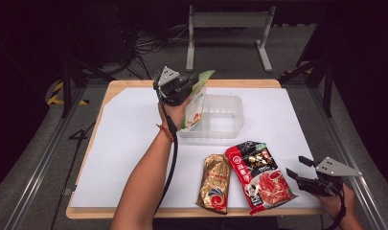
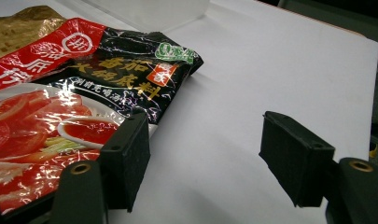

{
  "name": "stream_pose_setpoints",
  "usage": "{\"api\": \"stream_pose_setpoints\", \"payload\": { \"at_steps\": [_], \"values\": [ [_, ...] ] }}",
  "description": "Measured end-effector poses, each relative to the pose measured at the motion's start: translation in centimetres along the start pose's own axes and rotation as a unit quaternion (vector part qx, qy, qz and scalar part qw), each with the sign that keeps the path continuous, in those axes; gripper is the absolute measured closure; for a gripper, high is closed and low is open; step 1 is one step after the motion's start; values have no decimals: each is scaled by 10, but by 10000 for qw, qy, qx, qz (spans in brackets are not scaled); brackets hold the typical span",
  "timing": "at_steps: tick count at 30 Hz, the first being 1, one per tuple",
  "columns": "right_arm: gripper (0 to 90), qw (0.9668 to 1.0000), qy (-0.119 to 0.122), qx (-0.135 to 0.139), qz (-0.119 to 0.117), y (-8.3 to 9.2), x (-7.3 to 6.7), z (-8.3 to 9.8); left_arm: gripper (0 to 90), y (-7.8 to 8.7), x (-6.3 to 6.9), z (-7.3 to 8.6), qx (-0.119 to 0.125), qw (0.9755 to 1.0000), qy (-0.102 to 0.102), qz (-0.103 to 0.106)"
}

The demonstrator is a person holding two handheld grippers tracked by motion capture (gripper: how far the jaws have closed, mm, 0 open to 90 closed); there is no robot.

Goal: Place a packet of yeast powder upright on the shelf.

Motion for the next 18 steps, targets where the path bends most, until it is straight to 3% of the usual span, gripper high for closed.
{"api": "stream_pose_setpoints", "payload": {
  "at_steps": [18],
  "values": [
    [341,9999,96,-68,29,-3,-2,1,864,42,-8,25,-150,9996,-233,67]
  ]
}}
Point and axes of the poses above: each handheld gripper's, and its own axes: y roughly backward along the jaws, z roughly out of its underside, x roughly to its right, the point moved 7 cm from there along -y, roughly forward along the jaws, and after that the axes turned 12 degrees about -y, right-handed, at the moved point
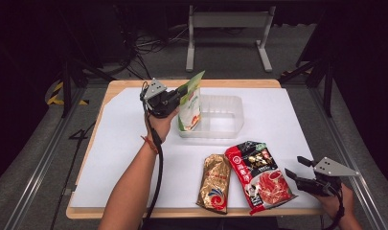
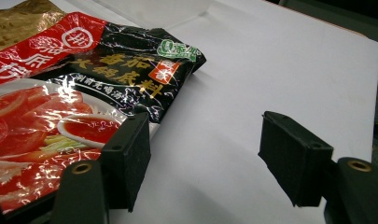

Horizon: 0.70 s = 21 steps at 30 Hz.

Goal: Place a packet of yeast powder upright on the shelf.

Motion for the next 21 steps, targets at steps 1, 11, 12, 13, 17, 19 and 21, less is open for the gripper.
{"api": "stream_pose_setpoints", "payload": {
  "at_steps": [1,11,12,13,17,19,21],
  "values": [
    [341,10000,5,-9,3,0,0,0,863,0,0,0,0,10000,0,0],
    [341,10000,41,-40,10,-1,-1,1,848,4,2,2,-182,9992,-348,-32],
    [341,10000,45,-43,11,-1,-1,1,847,4,3,2,-194,9992,-351,-13],
    [341,10000,50,-50,15,-1,-1,1,841,4,3,1,-212,9990,-387,-25],
    [340,10000,53,-56,21,-2,-1,1,839,5,4,2,-277,9985,-463,19],
    [340,10000,32,-43,14,-2,-1,0,828,5,5,1,-321,9983,-494,29],
    [340,10000,40,-56,22,-3,-1,0,824,5,5,1,-401,9974,-591,38]
  ]
}}
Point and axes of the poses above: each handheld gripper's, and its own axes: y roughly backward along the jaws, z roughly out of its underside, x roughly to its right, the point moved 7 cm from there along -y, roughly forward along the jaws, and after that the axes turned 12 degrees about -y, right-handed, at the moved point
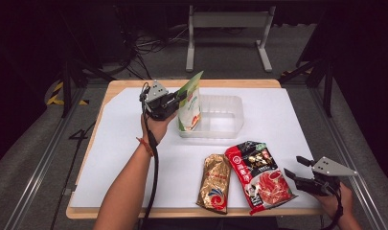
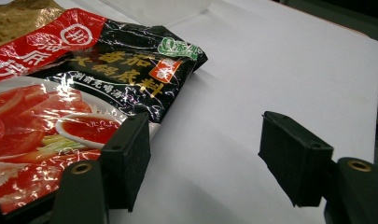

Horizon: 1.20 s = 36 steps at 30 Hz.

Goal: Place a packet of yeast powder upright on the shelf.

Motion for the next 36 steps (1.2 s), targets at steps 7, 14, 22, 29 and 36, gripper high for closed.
{"api": "stream_pose_setpoints", "payload": {
  "at_steps": [7,14,22,29,36],
  "values": [
    [341,10000,-2,-12,12,-1,0,0,816,5,1,0,-149,9997,-187,91],
    [340,10000,-14,-25,14,-1,0,0,788,10,3,-2,-237,9991,-323,120],
    [339,10000,47,-31,33,-1,-1,0,732,32,6,-5,-295,9981,-498,216],
    [339,10000,15,-33,50,0,-1,0,652,56,16,1,-334,9964,-668,399],
    [337,10000,29,-37,46,-1,-1,0,517,65,34,13,-559,9917,-949,659]
  ]
}}
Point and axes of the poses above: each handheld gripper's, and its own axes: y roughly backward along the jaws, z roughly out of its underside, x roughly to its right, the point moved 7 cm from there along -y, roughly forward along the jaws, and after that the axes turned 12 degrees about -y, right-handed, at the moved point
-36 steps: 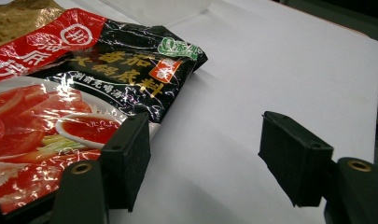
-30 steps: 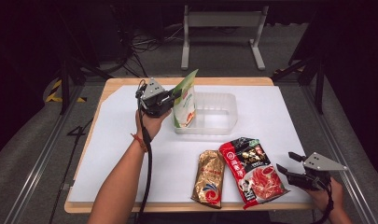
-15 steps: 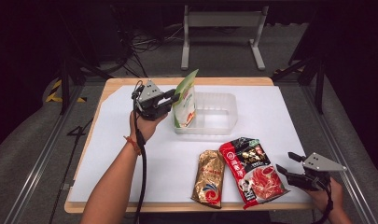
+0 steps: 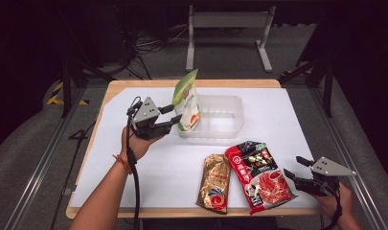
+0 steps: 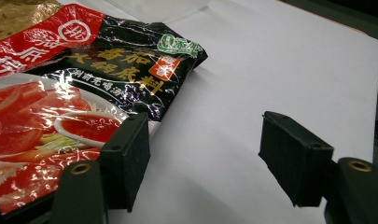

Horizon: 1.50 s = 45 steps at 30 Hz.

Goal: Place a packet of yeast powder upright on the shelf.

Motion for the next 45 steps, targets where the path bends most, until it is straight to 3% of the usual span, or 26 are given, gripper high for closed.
{"api": "stream_pose_setpoints", "payload": {
  "at_steps": [7,16,17,21,23,24,25,27,31,34,37,38,39,40,41,42,45],
  "values": [
    [336,10000,34,-19,-22,-1,-2,1,393,-3,20,15,-167,9992,102,362],
    [332,10000,57,-35,-29,-1,-3,1,322,-18,48,42,-294,9944,495,884],
    [331,10000,70,-42,-26,-1,-4,1,314,-25,56,48,-357,9918,559,1092],
    [329,10000,74,-29,-25,-1,-4,0,283,-45,73,56,-563,9859,620,1449],
    [329,10000,49,-20,-29,-1,-3,0,259,-58,81,61,-681,9800,754,1709],
    [329,10000,54,-14,-24,0,-3,0,255,-62,84,62,-711,9783,805,1774],
    [329,10000,54,-14,-24,0,-3,0,245,-62,84,62,-711,9783,805,1774],
    [330,10000,63,-4,-25,1,-3,0,227,-77,91,65,-849,9728,924,1948],
    [330,10000,67,-9,-24,2,-4,1,178,-96,104,67,-1109,9642,853,2251],
    [330,10000,57,-44,-20,1,-3,2,172,-109,111,67,-1247,9574,913,2441],
    [330,10000,63,-59,-30,1,-3,3,161,-118,113,66,-1210,9527,1004,2600],
    [330,10000,63,-64,-37,1,-3,3,163,-120,113,65,-1196,9523,1016,2617],
    [331,9999,65,-63,-46,1,-3,3,165,-122,115,64,-1181,9489,1095,2714],
    [331,9999,66,-71,-48,1,-3,4,166,-124,118,64,-1213,9425,1175,2885],
    [331,9999,50,-84,-54,1,-3,4,164,-125,120,63,-1239,9416,1103,2931],
    [331,9999,40,-93,-64,1,-3,4,164,-125,121,62,-1249,9422,1040,2930],
    [330,9999,0,-92,-123,1,-4,4,235,-124,127,60,-1204,9373,1042,3102]
  ]
}}
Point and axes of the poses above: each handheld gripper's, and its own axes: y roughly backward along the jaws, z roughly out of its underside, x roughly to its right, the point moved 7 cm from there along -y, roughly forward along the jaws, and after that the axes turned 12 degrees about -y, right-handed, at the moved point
